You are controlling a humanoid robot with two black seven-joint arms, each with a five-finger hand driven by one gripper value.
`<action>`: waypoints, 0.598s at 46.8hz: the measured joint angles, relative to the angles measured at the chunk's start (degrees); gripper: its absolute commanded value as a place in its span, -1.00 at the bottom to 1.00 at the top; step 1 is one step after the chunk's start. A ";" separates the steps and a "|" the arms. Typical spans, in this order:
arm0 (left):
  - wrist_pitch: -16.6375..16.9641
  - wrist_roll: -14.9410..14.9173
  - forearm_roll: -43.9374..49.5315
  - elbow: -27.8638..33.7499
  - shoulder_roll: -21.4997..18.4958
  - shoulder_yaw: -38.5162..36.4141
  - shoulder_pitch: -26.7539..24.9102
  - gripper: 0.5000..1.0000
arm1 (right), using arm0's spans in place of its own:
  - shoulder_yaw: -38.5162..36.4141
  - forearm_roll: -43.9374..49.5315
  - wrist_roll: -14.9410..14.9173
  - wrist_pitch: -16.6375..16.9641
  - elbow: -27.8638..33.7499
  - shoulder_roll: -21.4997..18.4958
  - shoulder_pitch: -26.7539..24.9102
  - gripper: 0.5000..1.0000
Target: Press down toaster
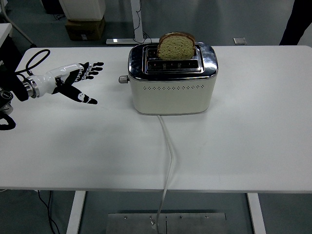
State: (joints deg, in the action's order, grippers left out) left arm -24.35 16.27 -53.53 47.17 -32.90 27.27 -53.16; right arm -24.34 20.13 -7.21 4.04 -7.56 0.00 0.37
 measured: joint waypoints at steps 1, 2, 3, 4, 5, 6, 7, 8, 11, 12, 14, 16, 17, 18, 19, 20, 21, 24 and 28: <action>0.00 0.06 -0.63 0.44 -0.06 -0.02 -0.09 1.00 | 0.00 0.00 0.00 0.00 0.00 0.00 0.03 1.00; 0.00 0.15 -1.22 0.87 -0.12 -0.02 -0.16 1.00 | 0.00 0.00 0.00 0.00 0.00 0.00 0.02 1.00; 0.00 0.18 -1.54 1.14 -0.20 -0.03 -0.19 1.00 | 0.00 0.00 0.00 0.00 0.00 0.00 0.01 1.00; 0.01 0.19 -1.75 1.35 -0.32 -0.03 -0.23 1.00 | 0.00 0.00 0.00 0.00 0.00 0.00 -0.01 0.99; 0.02 0.21 -1.88 1.49 -0.44 -0.03 -0.30 1.00 | 0.01 0.00 0.00 0.00 0.01 0.00 -0.02 1.00; 0.05 0.22 -1.98 1.75 -0.54 -0.03 -0.45 1.00 | 0.00 0.00 0.00 0.00 0.02 0.00 0.00 1.00; 0.05 0.23 -2.08 2.03 -0.62 -0.04 -0.62 1.00 | 0.01 0.00 0.00 0.00 0.02 0.00 0.01 1.00; 0.06 0.24 -2.19 2.39 -0.71 -0.04 -0.79 1.00 | 0.01 0.00 -0.01 0.00 0.01 0.00 0.02 0.99; 0.05 0.25 -2.54 3.64 -0.91 -0.06 -1.20 1.00 | 0.00 0.00 0.00 0.00 0.01 0.00 -0.01 0.99; 0.04 0.25 -2.59 4.00 -0.96 -0.08 -1.22 1.00 | 0.00 0.00 0.00 0.00 0.01 0.00 -0.01 1.00; 0.02 -0.03 -2.71 4.46 -1.00 -0.29 -1.28 1.00 | 0.01 0.00 0.00 0.00 0.01 0.00 -0.01 0.99; 0.02 -0.13 -3.10 4.57 -1.01 -0.55 -1.34 1.00 | 0.02 0.00 0.00 0.00 0.01 0.00 -0.02 1.00; 0.01 -0.15 -3.48 4.59 -1.01 -0.67 -1.35 1.00 | 0.02 0.00 0.00 0.00 0.01 0.00 -0.02 1.00; 0.01 -0.16 -4.02 4.60 -1.01 -0.81 -1.35 1.00 | 0.02 0.00 0.01 0.00 0.02 0.00 -0.02 1.00; 0.00 -0.17 -4.57 4.61 -1.01 -0.91 -1.35 1.00 | 0.02 0.00 0.01 0.00 0.01 0.00 -0.02 1.00; 0.00 -0.19 -6.10 4.61 -1.01 -1.04 -1.35 1.00 | 0.02 0.00 0.00 0.00 0.01 0.00 0.00 1.00; 0.00 -0.19 -6.50 4.61 -1.01 -1.07 -1.34 1.00 | 0.02 0.00 0.00 0.00 0.01 0.00 0.00 1.00; -0.01 -0.20 -8.82 4.61 -0.88 -1.17 -1.35 1.00 | 0.02 0.00 0.00 0.00 0.02 0.00 -0.01 1.00; 0.00 -0.20 -9.17 4.61 -0.85 -1.17 -1.35 1.00 | 0.02 0.00 0.00 0.00 0.03 0.00 -0.01 1.00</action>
State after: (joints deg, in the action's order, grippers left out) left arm -24.35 16.08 -62.70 51.78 -33.76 26.10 -54.50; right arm -24.32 20.13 -7.21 4.05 -7.53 0.00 0.36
